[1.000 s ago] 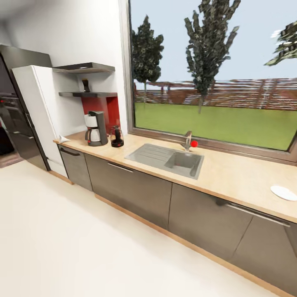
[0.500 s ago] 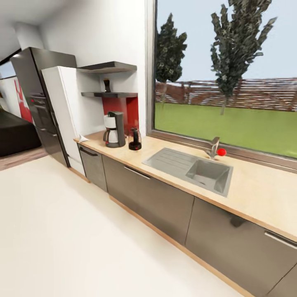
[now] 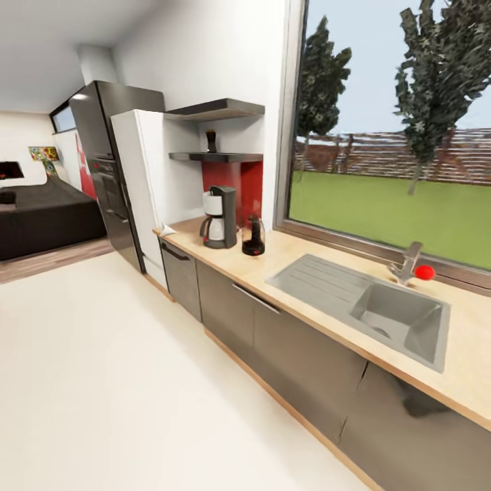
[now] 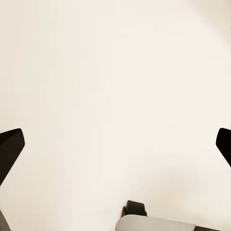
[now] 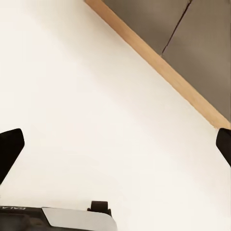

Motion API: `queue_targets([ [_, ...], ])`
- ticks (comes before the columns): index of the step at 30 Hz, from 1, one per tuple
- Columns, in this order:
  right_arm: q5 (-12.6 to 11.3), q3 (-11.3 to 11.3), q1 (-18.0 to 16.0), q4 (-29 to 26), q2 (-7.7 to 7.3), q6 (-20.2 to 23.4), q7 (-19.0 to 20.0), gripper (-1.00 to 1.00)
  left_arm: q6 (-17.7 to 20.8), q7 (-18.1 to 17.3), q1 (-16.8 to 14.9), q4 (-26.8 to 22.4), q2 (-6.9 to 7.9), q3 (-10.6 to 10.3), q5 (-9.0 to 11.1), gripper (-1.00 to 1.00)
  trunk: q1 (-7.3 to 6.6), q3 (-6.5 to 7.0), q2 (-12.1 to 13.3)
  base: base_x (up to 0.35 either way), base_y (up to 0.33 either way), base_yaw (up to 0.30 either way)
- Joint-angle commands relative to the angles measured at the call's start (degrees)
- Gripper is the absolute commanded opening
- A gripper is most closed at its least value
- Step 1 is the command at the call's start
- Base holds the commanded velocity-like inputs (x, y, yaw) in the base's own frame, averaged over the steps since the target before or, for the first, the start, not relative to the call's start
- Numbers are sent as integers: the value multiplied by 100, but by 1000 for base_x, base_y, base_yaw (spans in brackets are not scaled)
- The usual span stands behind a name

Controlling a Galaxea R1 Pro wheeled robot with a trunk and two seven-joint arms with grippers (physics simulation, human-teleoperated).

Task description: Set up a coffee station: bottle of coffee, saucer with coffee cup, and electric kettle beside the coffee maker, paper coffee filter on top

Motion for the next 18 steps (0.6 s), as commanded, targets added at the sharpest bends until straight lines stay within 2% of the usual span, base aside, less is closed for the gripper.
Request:
queue_targets([
  [1, 30, 1, -3, 3, -2, -15, -2, 100, -17, -2, -6, 4, 0, 0, 35, 100, 7, -13, -12, 336, 103, 277],
  [18, 29, 1, -3, 8, -2, -15, -2, 100, -17, -2, -6, 2, 0, -1, 35, 100, 7, -13, -12, 325, 153, 277],
])
